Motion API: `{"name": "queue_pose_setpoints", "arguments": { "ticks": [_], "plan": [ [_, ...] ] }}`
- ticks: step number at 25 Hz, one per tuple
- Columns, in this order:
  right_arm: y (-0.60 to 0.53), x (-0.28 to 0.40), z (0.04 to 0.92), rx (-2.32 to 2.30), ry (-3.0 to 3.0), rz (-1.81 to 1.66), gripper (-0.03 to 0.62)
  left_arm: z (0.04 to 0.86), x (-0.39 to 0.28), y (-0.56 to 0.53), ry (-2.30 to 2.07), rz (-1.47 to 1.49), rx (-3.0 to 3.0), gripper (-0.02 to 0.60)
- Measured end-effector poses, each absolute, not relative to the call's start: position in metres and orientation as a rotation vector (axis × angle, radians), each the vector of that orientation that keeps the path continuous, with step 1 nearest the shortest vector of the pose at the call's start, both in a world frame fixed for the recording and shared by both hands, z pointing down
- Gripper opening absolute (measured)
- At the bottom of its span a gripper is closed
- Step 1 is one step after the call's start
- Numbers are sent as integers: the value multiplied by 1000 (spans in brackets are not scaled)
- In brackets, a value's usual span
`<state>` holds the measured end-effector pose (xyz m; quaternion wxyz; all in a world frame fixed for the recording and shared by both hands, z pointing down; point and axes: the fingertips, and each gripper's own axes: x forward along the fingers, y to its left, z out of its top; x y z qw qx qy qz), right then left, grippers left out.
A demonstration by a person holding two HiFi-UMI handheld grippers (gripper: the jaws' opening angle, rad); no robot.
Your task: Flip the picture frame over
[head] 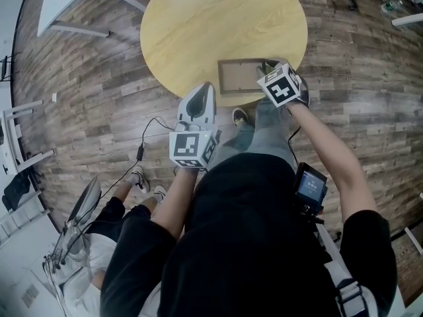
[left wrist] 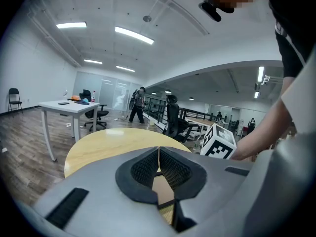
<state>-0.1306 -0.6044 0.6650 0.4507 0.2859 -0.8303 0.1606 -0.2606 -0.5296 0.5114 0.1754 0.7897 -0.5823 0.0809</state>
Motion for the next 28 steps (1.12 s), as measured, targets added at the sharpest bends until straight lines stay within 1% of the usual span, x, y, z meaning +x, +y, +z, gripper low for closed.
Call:
{"name": "queue_pose_setpoints", "arguments": {
  "ticks": [2, 4, 9, 13, 14, 15, 17, 18, 21, 23, 28],
  "plan": [
    [-603, -139, 662, 629, -2030, 195, 127, 509, -261, -530, -1653, 226, 2242, 23],
    [-600, -150, 654, 570, -2040, 75, 140, 505, -262, -532, -1659, 220, 2248, 23],
    [-601, -173, 610, 564, -2141, -62, 160, 492, -265, -535, -1686, 189, 2262, 23],
    [-599, -191, 536, 604, -2309, -163, 156, 468, -268, -538, -1714, 164, 2273, 23],
    [-597, -193, 512, 620, -2362, -187, 147, 460, -268, -539, -1724, 154, 2272, 23],
    [-595, -195, 488, 644, -2416, -214, 119, 451, -269, -539, -1736, 143, 2268, 23],
    [-589, -195, 439, 690, -2535, -252, 38, 432, -270, -540, -1760, 119, 2261, 23],
    [-585, -193, 415, 708, -2601, -251, 26, 421, -269, -541, -1770, 103, 2258, 23],
    [-574, -180, 355, 791, -2793, -194, 18, 387, -269, -540, -1808, 66, 2251, 23],
    [-567, -169, 331, 854, -2881, -142, 18, 369, -269, -537, -1833, 55, 2262, 23],
    [-555, -152, 317, 945, -2898, -125, 18, 350, -272, -530, -1830, 39, 2271, 23]
  ]
}}
